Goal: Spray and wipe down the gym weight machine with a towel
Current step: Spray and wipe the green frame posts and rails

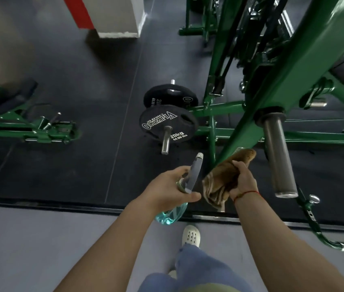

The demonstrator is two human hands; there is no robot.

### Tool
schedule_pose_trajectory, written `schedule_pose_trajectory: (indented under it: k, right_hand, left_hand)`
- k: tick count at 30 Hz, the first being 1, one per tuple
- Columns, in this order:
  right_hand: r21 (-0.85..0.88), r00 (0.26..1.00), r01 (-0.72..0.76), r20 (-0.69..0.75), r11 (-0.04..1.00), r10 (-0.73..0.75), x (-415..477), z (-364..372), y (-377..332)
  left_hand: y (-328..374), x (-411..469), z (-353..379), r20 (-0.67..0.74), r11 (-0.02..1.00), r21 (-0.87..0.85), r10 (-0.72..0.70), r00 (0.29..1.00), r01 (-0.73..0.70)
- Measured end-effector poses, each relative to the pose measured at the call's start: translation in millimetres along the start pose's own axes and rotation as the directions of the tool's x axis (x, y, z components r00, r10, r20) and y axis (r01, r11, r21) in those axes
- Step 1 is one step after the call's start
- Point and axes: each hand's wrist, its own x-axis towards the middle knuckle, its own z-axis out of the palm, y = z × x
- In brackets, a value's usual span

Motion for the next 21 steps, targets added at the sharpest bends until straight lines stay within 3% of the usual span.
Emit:
schedule_pose_trajectory:
  k: [4, 7, 10, 15, 21]
  right_hand:
    - [0.142, 1.0, -0.005, -0.014, 0.99, 0.007, 9, 4, -19]
    - [0.213, 0.999, -0.012, -0.036, 0.977, 0.02, 6, 0, -27]
    - [0.328, 0.994, -0.025, -0.089, 0.944, 0.057, 10, -6, -29]
    - [0.454, 0.96, 0.001, -0.249, 0.891, 0.126, 17, -7, -25]
    - [0.461, 0.906, 0.145, -0.418, 0.875, 0.07, 23, 9, -1]
  left_hand:
    - [21, 36, -2, 0.065, 0.98, 0.191, 0.039, 0.997, -0.05]
    - [33, 68, 3, 0.119, 0.897, 0.423, 0.086, 0.989, -0.129]
    - [40, 104, 10, 0.166, 0.814, 0.548, 0.117, 0.979, -0.19]
    - [51, 158, 20, 0.282, 0.761, 0.58, 0.149, 0.948, -0.291]
    - [41, 220, 15, 0.427, 0.651, 0.629, 0.167, 0.889, -0.425]
